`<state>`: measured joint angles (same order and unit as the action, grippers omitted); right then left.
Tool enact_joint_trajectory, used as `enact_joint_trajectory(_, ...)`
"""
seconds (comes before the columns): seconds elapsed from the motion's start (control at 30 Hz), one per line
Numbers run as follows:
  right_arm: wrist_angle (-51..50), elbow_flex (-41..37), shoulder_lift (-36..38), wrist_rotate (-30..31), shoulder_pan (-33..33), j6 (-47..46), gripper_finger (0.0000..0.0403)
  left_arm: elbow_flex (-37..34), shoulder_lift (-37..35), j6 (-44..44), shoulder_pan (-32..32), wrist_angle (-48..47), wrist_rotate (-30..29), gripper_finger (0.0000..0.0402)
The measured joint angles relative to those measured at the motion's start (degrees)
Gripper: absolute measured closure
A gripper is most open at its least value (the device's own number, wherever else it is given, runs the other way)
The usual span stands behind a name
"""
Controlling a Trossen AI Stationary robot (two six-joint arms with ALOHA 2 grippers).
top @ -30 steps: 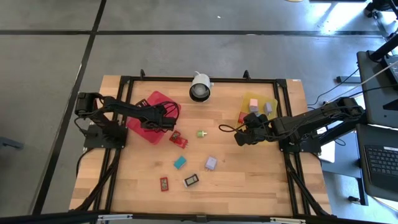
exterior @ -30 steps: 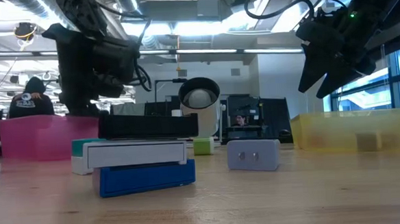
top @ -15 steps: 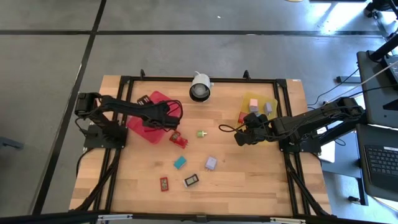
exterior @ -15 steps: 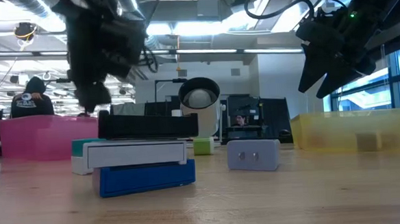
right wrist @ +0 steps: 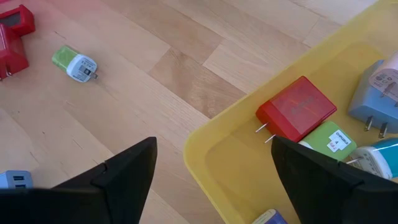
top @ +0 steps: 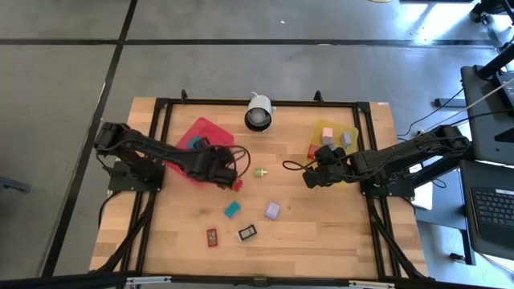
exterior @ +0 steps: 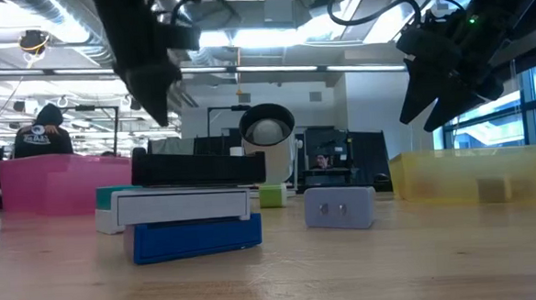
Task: Pick & Place Office items
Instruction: Put the bottom red digital timer into the pink bin
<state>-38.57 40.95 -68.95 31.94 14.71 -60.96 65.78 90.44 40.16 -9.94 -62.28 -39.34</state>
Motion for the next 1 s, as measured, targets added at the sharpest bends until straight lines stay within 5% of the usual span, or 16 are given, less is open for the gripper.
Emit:
enact_joint_trajectory(0.43,0.0,0.0,0.0,0.0,0.0,0.0,0.0085,0.0,0.0,-3.0,-12.0,13.3,3.6,0.0249)
enact_joint_trajectory(0.8,0.0,0.0,0.0,0.0,0.0,0.0,0.0085,0.0,0.0,-1.5,-17.1,14.8,3.7,0.0249)
enact_joint_trajectory(1.0,0.0,0.0,0.0,0.0,0.0,0.0,0.0085,0.0,0.0,-3.7,-19.1,16.1,9.3,0.0249)
